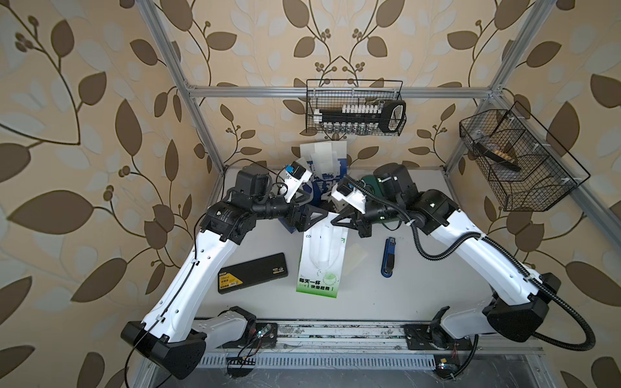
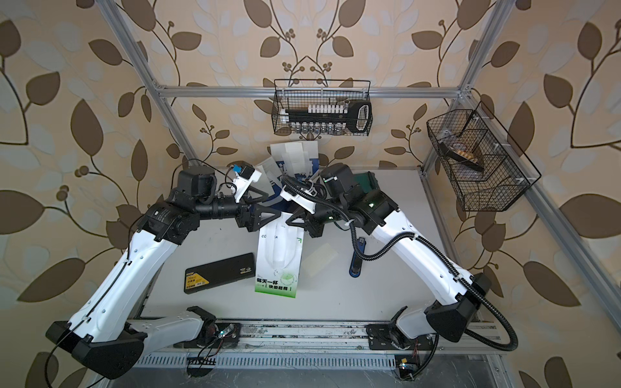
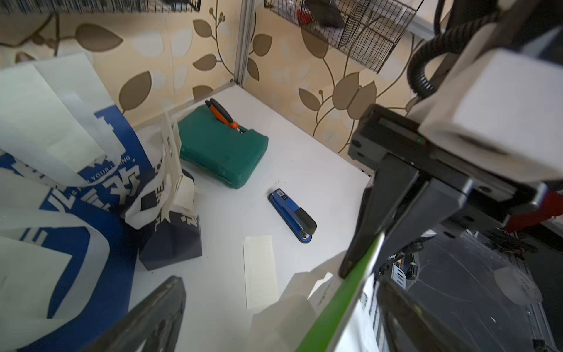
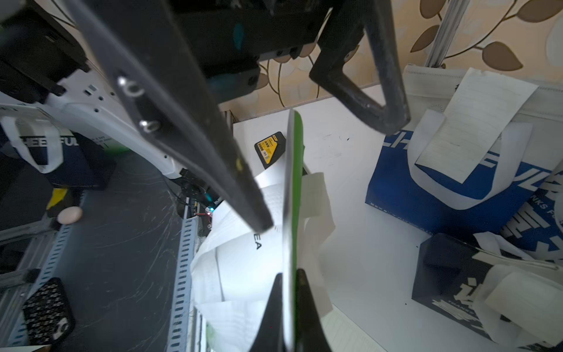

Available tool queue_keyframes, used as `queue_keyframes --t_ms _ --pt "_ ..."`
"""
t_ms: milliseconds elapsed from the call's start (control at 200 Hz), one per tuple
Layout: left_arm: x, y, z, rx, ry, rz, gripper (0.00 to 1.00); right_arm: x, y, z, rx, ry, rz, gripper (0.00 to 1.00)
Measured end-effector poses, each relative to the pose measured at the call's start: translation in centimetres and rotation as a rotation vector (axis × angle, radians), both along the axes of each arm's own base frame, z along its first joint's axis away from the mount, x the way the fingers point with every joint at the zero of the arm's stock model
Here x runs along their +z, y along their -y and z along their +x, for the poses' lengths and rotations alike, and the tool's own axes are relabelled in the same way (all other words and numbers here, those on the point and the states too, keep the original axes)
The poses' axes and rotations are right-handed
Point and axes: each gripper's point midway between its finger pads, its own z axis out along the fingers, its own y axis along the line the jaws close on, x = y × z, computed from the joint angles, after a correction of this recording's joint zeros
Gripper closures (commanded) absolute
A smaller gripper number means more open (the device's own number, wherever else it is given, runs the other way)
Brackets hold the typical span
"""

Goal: Staple the receipts to the bags
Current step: Place the takeout bag at the center of the board.

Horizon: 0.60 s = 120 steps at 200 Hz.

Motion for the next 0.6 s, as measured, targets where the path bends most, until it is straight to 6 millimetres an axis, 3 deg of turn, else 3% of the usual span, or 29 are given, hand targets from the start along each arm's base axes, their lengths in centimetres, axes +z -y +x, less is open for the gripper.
queue_keyframes --t_ms 105,285,420,460,525,600 --pt "-3.1 -0.3 0.3 0.024 -0.056 0.043 0.02 -2.9 -1.0 2.2 -0.043 0.054 -0.056 1.0" --pt "-7.7 -0.8 0.5 0.055 -0.136 0.098 0.03 -7.9 -1.1 5.3 -0.118 0.125 -0.142 1.0" --pt "-9.1 -1.0 0.8 0.073 -0.15 0.107 0.04 -8.9 -1.1 6.6 -0.153 0.177 -0.149 1.0" --pt "-9.0 -0.9 1.0 0.077 -0.142 0.101 0.04 -8.8 -1.1 7.0 -0.169 0.189 -0.147 0.91" --pt "-8.8 -0.9 1.3 0.085 -0.135 0.094 0.05 -8.8 -1.0 7.7 -0.199 0.19 -0.139 0.64" --pt "-9.0 -0.8 1.3 0.086 -0.14 0.09 0.06 -8.7 -0.4 8.9 -0.26 0.176 -0.124 0.47"
